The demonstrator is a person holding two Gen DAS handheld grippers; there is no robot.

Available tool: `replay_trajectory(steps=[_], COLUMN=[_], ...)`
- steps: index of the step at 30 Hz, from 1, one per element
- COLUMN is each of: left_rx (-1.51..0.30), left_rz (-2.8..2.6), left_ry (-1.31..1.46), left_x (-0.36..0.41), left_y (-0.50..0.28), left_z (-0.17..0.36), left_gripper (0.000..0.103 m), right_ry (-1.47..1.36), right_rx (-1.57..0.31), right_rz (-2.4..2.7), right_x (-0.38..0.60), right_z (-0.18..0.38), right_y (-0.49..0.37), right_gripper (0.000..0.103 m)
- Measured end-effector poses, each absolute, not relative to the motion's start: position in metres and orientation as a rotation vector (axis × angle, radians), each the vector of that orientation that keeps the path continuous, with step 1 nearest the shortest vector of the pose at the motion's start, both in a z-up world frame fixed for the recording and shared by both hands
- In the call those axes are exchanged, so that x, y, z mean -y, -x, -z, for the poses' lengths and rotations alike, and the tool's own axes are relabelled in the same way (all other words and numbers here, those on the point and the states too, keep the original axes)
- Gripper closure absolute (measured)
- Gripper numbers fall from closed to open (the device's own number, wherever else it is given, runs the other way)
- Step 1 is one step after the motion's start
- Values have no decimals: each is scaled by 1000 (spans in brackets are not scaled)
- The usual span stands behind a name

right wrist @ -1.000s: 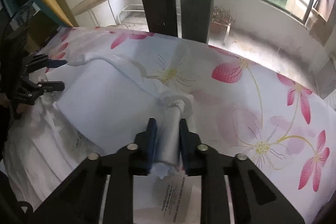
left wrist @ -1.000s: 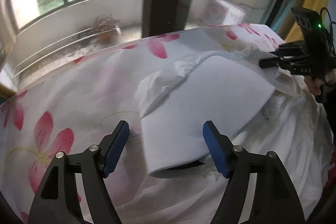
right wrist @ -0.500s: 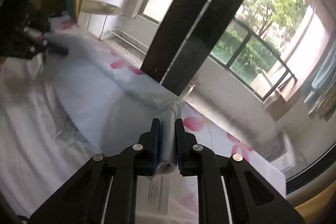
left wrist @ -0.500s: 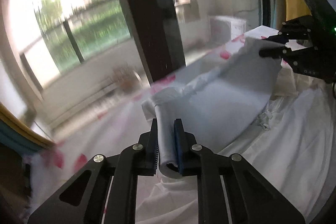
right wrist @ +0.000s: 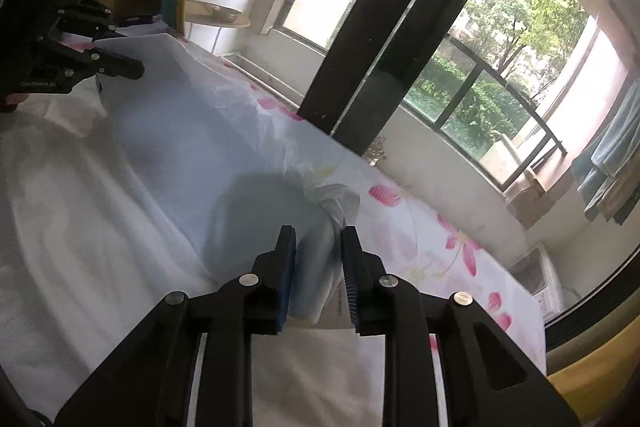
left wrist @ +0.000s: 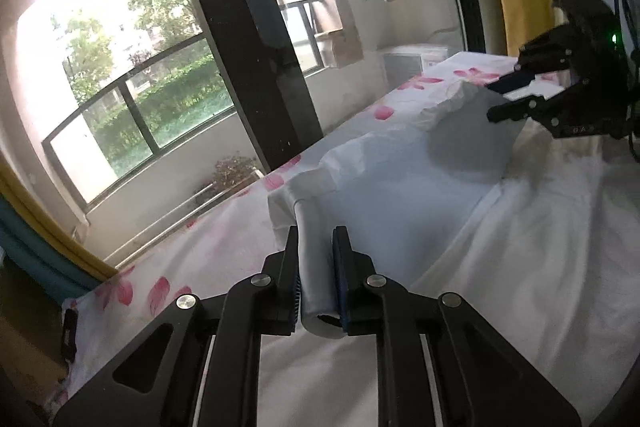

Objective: Fold large clothes
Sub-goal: 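Lower the folded shirt and open both grippers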

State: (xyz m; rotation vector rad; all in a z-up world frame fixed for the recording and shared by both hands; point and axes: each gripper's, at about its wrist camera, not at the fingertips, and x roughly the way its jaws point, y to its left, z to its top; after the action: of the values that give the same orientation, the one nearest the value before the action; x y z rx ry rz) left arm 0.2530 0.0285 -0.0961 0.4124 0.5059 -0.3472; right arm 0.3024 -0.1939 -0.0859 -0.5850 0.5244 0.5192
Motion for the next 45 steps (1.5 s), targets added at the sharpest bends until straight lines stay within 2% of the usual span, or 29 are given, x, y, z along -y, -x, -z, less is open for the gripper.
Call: replay_trajectory(steps=[4, 28, 32, 34, 37, 39, 45], left_rx=[-490, -594, -640, -651, -653, -649, -675], left_rz=[354, 417, 405, 399, 393, 389, 356], left_ry=[-365, -384, -310, -252, -164, -108, 14], left_x=[-36, -34, -50, -60, -72, -78, -80], left_y=[-239, -162, -161, -161, -156, -154, -169], left_z=[92, 114, 108, 102, 97, 93, 96], left_gripper=[87, 90, 81, 81, 80, 76, 73], right_ry=[582, 599, 508, 479, 413, 387, 320], right_rx=[-514, -611, -582, -563, -539, -545, -692], right_rz=[-509, -569, -600, -596, -627, -630, -680], right_x=[198, 210, 216, 216, 209, 202, 164], right_z=[85, 111, 84, 71, 52, 50, 78], right_y=[-289, -204, -202, -206, -223, -238, -267], right_gripper=[85, 85, 85, 85, 79, 65, 64])
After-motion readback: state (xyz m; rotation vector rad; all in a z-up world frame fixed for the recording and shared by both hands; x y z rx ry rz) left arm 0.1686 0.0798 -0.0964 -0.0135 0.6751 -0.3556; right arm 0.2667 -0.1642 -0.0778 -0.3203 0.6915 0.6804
